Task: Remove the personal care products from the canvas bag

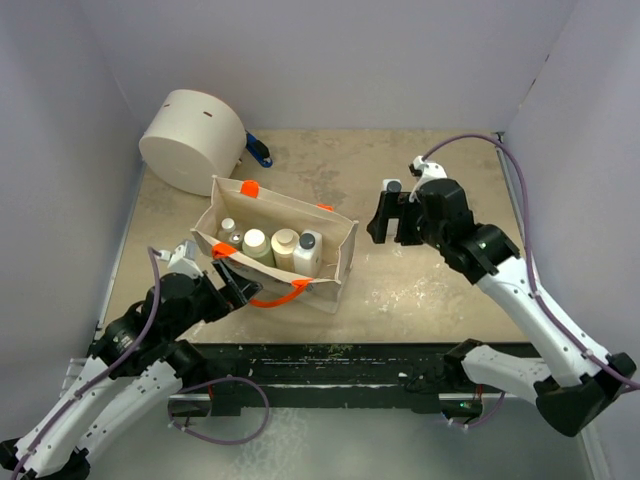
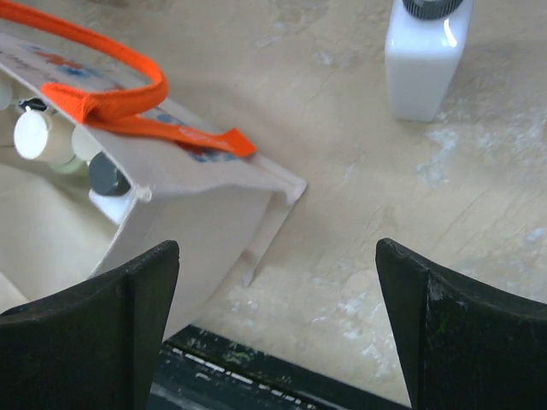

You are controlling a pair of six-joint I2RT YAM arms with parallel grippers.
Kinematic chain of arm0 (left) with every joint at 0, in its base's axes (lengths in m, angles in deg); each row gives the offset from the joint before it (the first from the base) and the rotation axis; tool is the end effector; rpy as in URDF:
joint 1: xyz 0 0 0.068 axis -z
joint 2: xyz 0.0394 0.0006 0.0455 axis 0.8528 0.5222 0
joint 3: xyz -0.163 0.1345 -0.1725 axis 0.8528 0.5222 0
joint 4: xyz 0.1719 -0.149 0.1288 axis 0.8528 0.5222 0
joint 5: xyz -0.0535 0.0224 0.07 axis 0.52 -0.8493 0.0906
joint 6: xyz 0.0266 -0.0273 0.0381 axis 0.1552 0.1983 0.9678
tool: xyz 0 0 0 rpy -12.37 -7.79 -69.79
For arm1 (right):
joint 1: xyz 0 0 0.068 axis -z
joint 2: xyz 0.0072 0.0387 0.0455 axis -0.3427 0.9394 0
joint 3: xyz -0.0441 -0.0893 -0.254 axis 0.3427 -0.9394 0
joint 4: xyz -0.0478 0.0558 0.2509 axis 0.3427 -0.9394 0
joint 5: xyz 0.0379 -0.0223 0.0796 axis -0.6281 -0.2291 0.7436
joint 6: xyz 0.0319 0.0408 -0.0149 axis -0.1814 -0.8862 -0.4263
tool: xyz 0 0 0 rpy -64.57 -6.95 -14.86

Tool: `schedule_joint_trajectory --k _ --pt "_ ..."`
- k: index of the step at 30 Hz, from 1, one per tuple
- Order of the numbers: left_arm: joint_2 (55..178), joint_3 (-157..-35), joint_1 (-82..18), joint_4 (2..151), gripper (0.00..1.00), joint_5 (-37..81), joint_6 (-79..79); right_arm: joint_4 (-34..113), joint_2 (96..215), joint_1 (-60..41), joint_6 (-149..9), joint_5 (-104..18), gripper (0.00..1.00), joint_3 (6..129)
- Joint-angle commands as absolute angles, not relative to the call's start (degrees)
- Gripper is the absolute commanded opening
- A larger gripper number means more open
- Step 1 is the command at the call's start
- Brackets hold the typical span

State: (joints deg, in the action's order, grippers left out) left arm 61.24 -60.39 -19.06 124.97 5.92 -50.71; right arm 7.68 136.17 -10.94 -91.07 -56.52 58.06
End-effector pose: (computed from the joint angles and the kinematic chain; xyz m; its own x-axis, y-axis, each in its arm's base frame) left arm 0.0690 -0.0506 0.2756 -0.6615 -0.5908 -0.4618 -0.0959 0.6775 -0.7293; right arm 0.2013 0.1164 0.3714 -0.5636 0.2077 -0.7995 -0.1881 0.9102 0.3690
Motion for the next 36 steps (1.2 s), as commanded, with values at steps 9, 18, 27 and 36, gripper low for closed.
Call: schedule_joint_trajectory --k 9,18,27,36 --pt "70.0 -64.4 -18.8 117.4 0.99 6.3 -52.0 9.8 125.3 -11.9 -105.9 -45.3 0.96 50.2" --pt "69.5 -67.2 -18.8 111.7 0.99 11.3 -49.2 7.6 127.8 -14.6 -105.8 -44.5 0.95 54.5" --pt "76.2 -66.1 -18.9 113.3 0.99 8.3 -51.8 12.3 132.3 -25.4 -110.2 -48.4 0.93 64.7" --pt "71.6 -53.8 -18.8 105.9 0.99 20.2 -51.2 23.3 146.7 -37.8 -111.5 -49.0 0.94 71.5"
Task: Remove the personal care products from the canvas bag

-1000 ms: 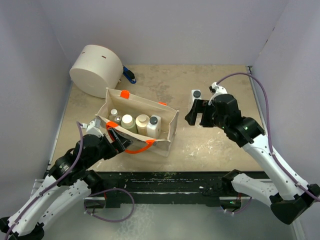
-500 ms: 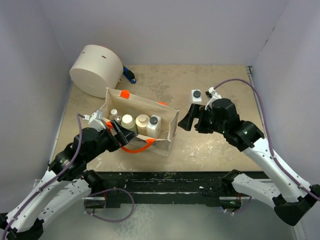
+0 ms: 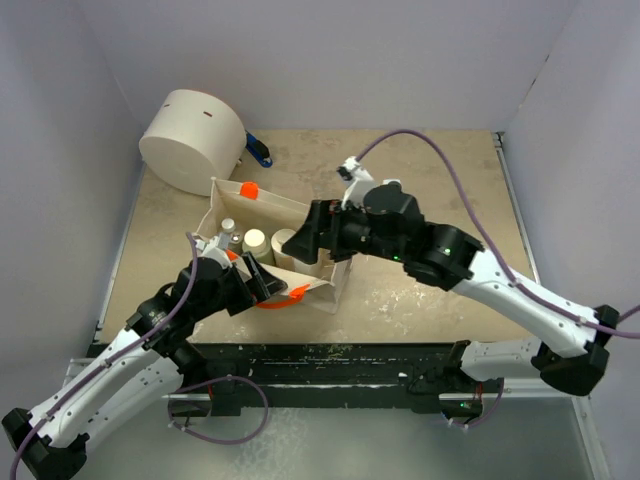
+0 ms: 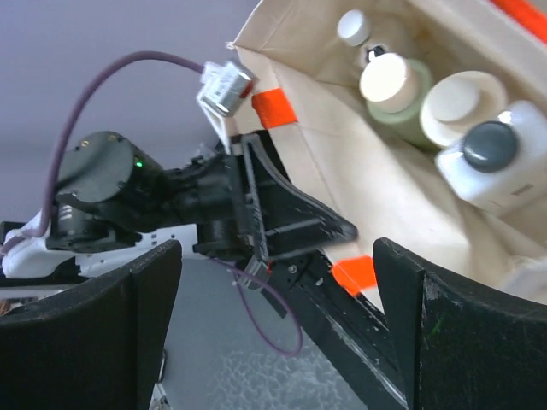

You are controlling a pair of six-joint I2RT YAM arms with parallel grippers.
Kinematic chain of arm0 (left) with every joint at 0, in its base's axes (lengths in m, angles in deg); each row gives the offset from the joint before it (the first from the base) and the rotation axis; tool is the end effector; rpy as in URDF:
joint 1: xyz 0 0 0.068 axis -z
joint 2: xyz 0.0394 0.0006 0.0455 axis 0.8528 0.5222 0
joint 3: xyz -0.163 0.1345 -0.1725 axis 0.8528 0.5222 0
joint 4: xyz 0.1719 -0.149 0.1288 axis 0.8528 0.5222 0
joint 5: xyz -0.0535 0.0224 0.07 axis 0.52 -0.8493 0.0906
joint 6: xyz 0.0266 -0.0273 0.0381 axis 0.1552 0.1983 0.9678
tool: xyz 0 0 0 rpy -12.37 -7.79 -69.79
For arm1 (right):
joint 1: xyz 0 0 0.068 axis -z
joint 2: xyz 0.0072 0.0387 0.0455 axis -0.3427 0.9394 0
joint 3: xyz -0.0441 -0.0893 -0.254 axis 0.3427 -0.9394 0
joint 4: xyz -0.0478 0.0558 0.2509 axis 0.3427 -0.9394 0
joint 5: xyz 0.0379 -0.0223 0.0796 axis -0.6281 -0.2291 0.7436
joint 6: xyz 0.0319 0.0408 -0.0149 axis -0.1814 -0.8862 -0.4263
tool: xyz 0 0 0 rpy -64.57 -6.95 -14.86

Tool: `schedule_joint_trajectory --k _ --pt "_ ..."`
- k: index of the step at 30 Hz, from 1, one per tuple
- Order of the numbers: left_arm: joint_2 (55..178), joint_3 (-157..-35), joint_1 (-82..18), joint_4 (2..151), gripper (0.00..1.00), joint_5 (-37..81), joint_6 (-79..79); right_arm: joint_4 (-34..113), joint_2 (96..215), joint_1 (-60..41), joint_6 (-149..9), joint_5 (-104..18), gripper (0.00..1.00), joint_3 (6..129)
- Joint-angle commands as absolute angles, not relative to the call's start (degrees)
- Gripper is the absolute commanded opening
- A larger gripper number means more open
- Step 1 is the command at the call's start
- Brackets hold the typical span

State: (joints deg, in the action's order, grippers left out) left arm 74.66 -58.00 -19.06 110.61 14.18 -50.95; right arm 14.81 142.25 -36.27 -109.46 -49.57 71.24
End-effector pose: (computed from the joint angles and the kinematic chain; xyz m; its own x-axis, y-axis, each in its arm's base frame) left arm 0.1066 -0.0882 0.2637 -0.7585 -0.5238 -0.3876 -0.0667 0.6540 -0.7535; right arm 0.1419 0.2137 0.4375 -0.7028 0.2529 -0.6649 -0.4793 0.5224 0.7053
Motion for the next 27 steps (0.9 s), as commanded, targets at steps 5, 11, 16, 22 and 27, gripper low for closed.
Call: schedule_joint_trajectory --k 5,11,16,22,27 --pt "69.6 -50.9 -18.8 106.1 0.99 22.7 -51.3 23.5 152.3 -38.0 -114.9 -54.0 0.94 68.7" --pt "70.7 -48.5 -18.8 105.4 0.99 24.9 -51.6 16.9 153.8 -38.5 -119.2 -63.1 0.94 66.2" --pt "72.3 -46.9 -18.8 103.3 0.99 26.0 -51.4 16.7 154.3 -39.1 -121.8 -66.4 0.94 63.8" --pt "72.7 -46.9 -18.8 104.1 0.99 25.7 -51.5 7.1 161.3 -39.3 -129.0 -76.6 0.95 69.4" --pt "72.7 -47.7 -18.8 105.1 0.99 25.2 -51.3 0.6 166.9 -39.4 -134.3 -81.2 0.88 74.2"
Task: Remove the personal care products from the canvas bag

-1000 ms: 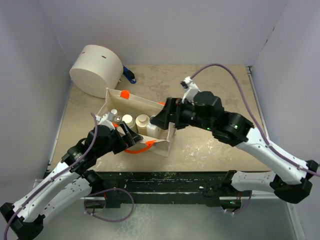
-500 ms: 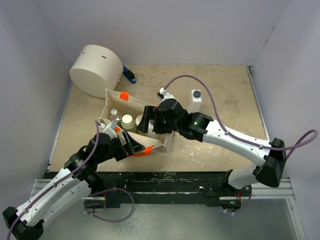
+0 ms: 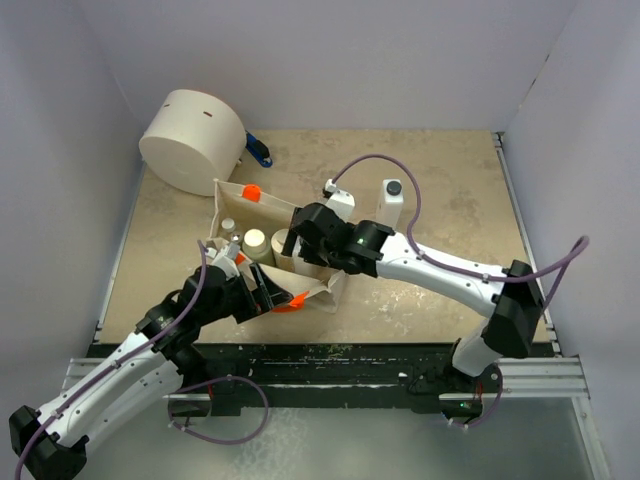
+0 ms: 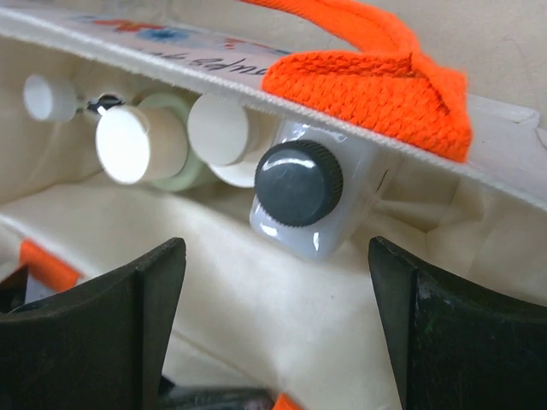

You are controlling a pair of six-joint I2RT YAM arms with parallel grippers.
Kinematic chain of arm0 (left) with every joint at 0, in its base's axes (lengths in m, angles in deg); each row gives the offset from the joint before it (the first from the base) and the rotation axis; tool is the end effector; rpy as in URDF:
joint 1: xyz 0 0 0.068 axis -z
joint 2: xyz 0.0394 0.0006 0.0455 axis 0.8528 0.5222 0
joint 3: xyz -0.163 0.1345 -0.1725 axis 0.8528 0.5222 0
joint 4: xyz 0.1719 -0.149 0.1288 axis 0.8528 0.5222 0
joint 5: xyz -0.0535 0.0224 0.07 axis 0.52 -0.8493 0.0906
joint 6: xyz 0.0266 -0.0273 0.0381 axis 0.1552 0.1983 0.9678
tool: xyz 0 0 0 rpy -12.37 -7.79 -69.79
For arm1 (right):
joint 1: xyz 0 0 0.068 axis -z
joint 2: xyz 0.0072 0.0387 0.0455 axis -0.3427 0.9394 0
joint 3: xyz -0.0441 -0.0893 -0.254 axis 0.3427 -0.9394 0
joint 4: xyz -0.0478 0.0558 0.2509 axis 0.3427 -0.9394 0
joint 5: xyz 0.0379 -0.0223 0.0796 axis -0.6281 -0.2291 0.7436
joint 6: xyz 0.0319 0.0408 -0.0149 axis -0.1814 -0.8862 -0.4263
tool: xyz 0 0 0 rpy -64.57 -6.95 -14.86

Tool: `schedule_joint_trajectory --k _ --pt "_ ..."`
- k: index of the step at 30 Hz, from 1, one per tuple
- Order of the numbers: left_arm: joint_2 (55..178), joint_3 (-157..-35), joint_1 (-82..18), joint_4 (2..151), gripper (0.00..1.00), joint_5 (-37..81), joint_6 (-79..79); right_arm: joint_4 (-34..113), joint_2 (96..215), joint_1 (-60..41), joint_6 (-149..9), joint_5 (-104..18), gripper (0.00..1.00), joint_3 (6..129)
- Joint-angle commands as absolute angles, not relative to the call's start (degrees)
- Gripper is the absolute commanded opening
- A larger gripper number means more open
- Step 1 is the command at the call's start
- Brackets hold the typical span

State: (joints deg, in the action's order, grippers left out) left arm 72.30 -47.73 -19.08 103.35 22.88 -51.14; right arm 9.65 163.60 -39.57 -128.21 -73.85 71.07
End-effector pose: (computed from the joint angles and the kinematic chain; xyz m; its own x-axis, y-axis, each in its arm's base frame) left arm 0.1026 -0.0918 0.2194 -0.8414 -0.4429 -0.3097 -0.0346 0.6160 -0.7870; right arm 0.1892 0.2946 0.3224 -0.7191 0.4203 -0.5534 0.0330 0.8162 0.5769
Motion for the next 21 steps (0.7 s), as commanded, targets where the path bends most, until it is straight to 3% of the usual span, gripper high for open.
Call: schedule_joint_trajectory --k 1,3,5,14,19,21 --pt "72.7 -47.7 -18.8 105.1 0.99 25.2 -51.1 0.3 167.6 -39.3 -134.6 -81.6 0.86 74.5" --pt "72.8 -47.8 -18.9 105.1 0.99 25.2 -51.1 -1.2 169.0 -39.4 -136.0 -82.4 0.71 75.2" --pt "72.9 -47.8 -18.8 105.2 0.99 25.2 -51.1 -2.7 170.0 -39.3 -137.0 -83.2 0.64 76.0" --pt "74.0 -48.2 -18.9 104.0 0.99 25.6 -50.6 -5.8 174.2 -39.3 -137.9 -84.6 0.68 77.5" --pt "75.6 -49.1 -18.8 104.0 0.99 25.6 -49.5 -12.4 177.3 -39.6 -139.7 -87.5 0.62 79.6" --pt "75.8 -49.2 -18.9 104.0 0.99 25.5 -49.3 -13.2 178.1 -39.7 -138.9 -88.9 0.42 79.6"
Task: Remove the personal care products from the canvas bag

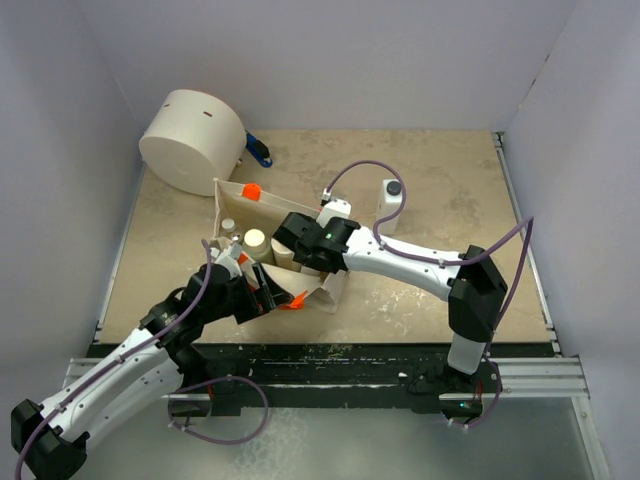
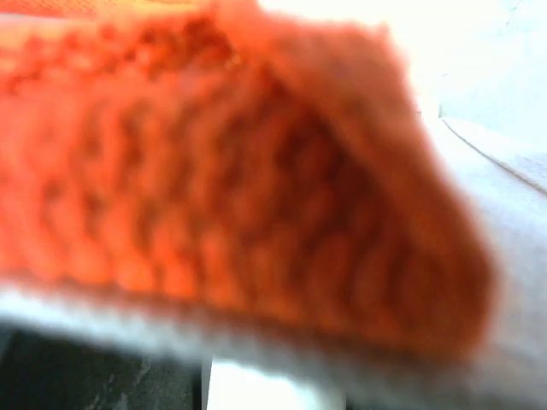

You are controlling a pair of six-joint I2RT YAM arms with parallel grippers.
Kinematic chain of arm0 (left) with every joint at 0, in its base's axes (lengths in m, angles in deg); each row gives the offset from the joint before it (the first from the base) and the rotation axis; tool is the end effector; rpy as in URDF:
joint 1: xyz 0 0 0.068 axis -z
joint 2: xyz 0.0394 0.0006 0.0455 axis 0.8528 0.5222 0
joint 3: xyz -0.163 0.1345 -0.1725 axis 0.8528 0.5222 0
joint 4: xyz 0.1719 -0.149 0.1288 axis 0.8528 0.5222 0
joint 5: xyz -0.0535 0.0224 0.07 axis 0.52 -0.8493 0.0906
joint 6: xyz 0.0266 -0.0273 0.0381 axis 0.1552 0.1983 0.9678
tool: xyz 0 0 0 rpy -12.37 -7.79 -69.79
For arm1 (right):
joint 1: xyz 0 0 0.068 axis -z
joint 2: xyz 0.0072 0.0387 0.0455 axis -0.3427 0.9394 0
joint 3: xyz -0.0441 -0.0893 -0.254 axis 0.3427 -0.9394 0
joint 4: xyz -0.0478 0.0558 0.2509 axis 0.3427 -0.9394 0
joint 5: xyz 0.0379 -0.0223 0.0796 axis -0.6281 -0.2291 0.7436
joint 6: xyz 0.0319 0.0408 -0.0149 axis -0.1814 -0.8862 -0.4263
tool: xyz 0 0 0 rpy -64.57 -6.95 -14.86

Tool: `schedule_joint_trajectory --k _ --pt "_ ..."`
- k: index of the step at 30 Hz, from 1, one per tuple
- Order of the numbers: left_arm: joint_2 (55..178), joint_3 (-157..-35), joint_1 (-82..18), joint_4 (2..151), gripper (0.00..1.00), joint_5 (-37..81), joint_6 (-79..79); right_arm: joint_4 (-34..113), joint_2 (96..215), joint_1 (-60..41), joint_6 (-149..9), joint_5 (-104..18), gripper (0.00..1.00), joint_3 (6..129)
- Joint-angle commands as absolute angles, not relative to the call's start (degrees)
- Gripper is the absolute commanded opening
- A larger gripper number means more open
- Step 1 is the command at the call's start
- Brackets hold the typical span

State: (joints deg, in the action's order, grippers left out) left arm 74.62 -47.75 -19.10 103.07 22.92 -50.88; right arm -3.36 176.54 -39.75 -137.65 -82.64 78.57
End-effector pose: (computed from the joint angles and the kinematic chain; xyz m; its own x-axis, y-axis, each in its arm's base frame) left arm 0.1061 -0.0946 0.2152 -0.8501 -0.4331 -0.2996 -0.0520 0.6352 -0.7706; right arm 0.2085 0.3203 0.2726 -0.6874 0.4404 -0.5776 0.2604 0.8918 0.3700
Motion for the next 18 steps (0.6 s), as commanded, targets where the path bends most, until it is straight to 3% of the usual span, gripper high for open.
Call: schedule_joint_trajectory --k 1,5,13,18 --pt "75.9 -49.1 -18.8 103.9 0.99 25.5 -49.3 -13.6 178.5 -39.7 -138.8 -89.5 0.4 79.7" --pt "75.9 -49.0 -18.9 103.7 0.99 25.7 -49.2 -12.0 180.1 -39.7 -136.9 -89.5 0.4 79.1" --pt "75.6 -50.0 -18.9 105.0 0.99 25.2 -48.8 -4.1 183.7 -39.6 -131.7 -85.6 0.61 78.4" --pt "74.9 -50.0 -18.9 105.8 0.99 24.7 -48.5 -3.5 183.3 -39.7 -131.4 -85.6 0.56 78.1"
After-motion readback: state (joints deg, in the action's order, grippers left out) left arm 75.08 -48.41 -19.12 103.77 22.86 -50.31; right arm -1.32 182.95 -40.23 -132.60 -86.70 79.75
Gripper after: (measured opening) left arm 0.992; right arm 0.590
